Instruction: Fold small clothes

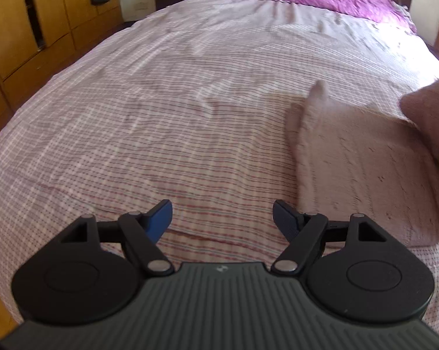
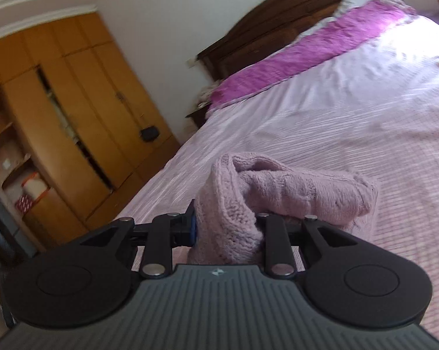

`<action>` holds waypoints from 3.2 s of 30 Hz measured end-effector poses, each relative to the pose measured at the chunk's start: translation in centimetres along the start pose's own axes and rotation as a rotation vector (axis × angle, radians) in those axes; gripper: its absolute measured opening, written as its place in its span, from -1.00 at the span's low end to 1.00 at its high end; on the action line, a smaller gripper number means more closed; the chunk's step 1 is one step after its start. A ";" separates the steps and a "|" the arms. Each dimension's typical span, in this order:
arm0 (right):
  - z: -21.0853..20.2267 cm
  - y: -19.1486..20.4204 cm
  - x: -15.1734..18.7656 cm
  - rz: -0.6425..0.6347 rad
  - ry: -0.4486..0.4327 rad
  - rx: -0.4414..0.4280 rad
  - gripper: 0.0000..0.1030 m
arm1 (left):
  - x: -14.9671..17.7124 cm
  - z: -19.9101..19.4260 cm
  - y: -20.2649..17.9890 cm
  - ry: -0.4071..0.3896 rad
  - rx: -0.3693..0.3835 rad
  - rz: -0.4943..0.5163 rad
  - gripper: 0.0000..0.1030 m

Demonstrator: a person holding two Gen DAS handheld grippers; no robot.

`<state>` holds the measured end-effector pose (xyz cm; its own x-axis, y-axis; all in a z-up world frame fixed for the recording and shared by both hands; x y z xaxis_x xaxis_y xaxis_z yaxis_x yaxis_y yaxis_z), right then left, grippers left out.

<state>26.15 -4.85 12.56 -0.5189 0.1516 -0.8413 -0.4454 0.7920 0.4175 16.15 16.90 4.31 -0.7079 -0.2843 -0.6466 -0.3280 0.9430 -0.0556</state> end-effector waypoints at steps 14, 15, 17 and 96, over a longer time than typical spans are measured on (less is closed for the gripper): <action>11.2 9.7 9.3 -0.265 0.399 0.061 0.19 | -0.2 0.8 1.6 -0.014 -0.003 -0.002 0.50; 11.3 10.0 9.4 -0.274 0.406 0.064 0.24 | -0.1 0.9 1.6 -0.012 -0.004 -0.003 0.50; 11.6 10.2 9.6 -0.298 0.413 0.070 0.29 | 0.0 1.0 1.7 -0.010 0.004 -0.011 0.50; 5.2 -1.1 6.2 -0.128 0.379 0.143 0.81 | -5.2 9.8 -7.1 -0.124 0.217 -0.001 -0.75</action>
<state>27.18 -1.72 5.07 -0.7094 -0.1608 -0.6862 -0.4319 0.8685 0.2430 28.34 13.37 0.59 -0.6206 -0.2748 -0.7343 -0.1776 0.9615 -0.2098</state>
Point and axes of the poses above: each gripper's, at about its wrist camera, not at the fingertips, and z roughly the way its jaws point, y to its left, x to its underside, the point moved 7 cm from there along z, roughly the way its jaws point, and after that the axes turned 5 degrees about -z, right-handed, at the moved point
